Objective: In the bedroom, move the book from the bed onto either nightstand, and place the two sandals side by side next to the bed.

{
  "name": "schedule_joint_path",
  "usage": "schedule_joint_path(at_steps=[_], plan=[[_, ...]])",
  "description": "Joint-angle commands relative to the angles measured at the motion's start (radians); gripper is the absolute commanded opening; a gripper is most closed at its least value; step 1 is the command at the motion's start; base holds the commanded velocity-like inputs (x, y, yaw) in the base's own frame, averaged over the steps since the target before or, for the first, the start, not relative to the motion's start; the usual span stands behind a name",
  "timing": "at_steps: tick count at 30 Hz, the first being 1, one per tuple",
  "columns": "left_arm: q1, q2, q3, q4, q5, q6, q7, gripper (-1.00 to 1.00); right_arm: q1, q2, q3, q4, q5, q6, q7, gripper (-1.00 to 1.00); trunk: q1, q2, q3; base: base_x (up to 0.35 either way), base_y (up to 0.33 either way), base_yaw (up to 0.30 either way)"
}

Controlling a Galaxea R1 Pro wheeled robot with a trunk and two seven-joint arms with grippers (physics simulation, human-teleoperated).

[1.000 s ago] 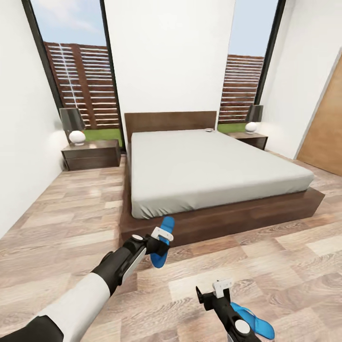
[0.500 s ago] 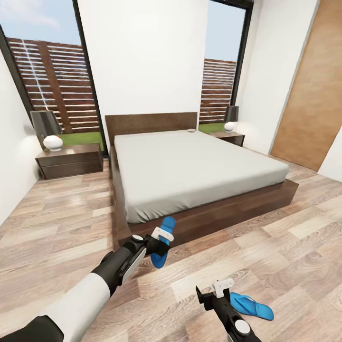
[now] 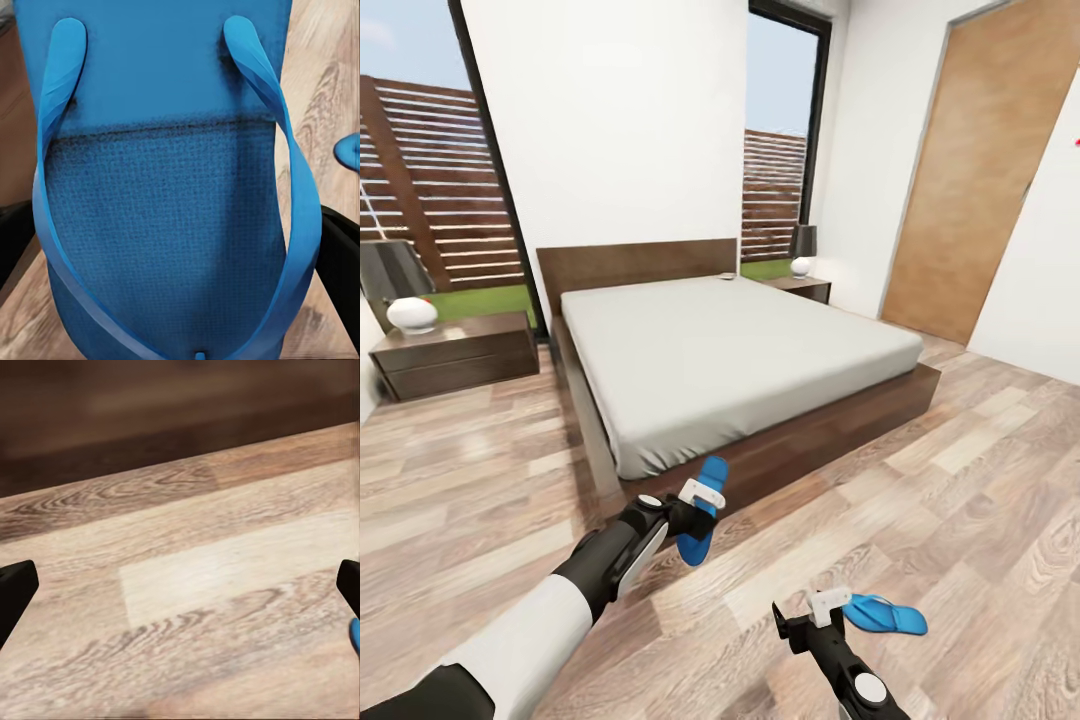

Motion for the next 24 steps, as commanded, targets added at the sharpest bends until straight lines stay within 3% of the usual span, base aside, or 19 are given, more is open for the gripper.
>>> schedule_joint_path(at_steps=[1,16,24], plan=[[0.000,0.001,-0.002,-0.001,0.010,0.006,0.003,-1.00,-0.001,0.000,0.001,0.001,-0.009,-0.004,0.004,1.00,0.000,0.000,0.000,-0.146,0.289,-0.288],[0.000,0.000,0.000,-0.001,0.010,0.007,0.004,-1.00,-0.001,0.000,0.001,0.001,-0.009,-0.004,0.004,1.00,0.000,0.000,0.008,-0.223,0.245,-0.288],[0.000,-0.001,0.000,0.000,0.010,0.007,0.008,-1.00,-0.001,0.000,0.001,0.001,-0.009,-0.004,0.004,1.00,0.000,0.000,0.013,0.102,0.256,-0.288]])
